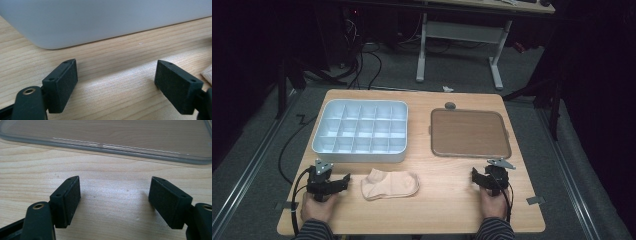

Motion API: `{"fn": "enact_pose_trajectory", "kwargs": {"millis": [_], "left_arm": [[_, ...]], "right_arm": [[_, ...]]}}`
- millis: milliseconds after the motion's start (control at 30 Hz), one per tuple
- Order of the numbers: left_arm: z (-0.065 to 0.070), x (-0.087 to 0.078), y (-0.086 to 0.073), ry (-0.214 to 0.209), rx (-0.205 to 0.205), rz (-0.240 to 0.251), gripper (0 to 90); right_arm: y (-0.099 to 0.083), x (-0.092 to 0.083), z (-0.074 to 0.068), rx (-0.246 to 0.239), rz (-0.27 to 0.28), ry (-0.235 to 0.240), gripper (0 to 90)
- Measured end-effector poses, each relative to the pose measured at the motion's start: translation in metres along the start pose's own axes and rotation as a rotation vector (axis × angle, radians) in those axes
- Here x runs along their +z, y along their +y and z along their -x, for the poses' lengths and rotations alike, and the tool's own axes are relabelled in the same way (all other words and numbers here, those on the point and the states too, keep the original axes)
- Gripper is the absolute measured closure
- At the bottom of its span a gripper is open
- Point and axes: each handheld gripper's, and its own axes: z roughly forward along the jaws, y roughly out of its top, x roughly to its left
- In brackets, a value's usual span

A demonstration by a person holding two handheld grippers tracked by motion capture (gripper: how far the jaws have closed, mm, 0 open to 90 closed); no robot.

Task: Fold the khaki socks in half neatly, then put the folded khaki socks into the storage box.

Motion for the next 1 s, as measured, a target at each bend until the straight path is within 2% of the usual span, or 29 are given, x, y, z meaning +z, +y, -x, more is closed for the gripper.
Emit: {"fn": "enact_pose_trajectory", "kwargs": {"millis": [567, 733, 833, 900, 1000], "left_arm": [[0.000, 0.000, 0.000, 0.003, -0.004, 0.004, 19.8], [0.000, -0.001, -0.001, 0.001, 0.000, 0.003, 19.7], [0.001, -0.001, -0.001, 0.000, -0.001, -0.001, 18.7], [0.002, -0.001, -0.001, 0.001, 0.001, -0.003, 17.4], [0.002, -0.001, -0.001, -0.003, 0.003, -0.007, 15.4]], "right_arm": [[0.000, 0.000, 0.000, -0.003, -0.001, 0.002, 25.4], [-0.002, -0.002, 0.000, -0.035, 0.002, 0.033, 25.7], [-0.003, -0.004, -0.001, -0.063, 0.004, 0.070, 32.1], [-0.004, -0.006, -0.004, -0.075, 0.004, 0.076, 37.3], [-0.008, -0.009, -0.011, -0.095, 0.023, 0.084, 39.1]]}}
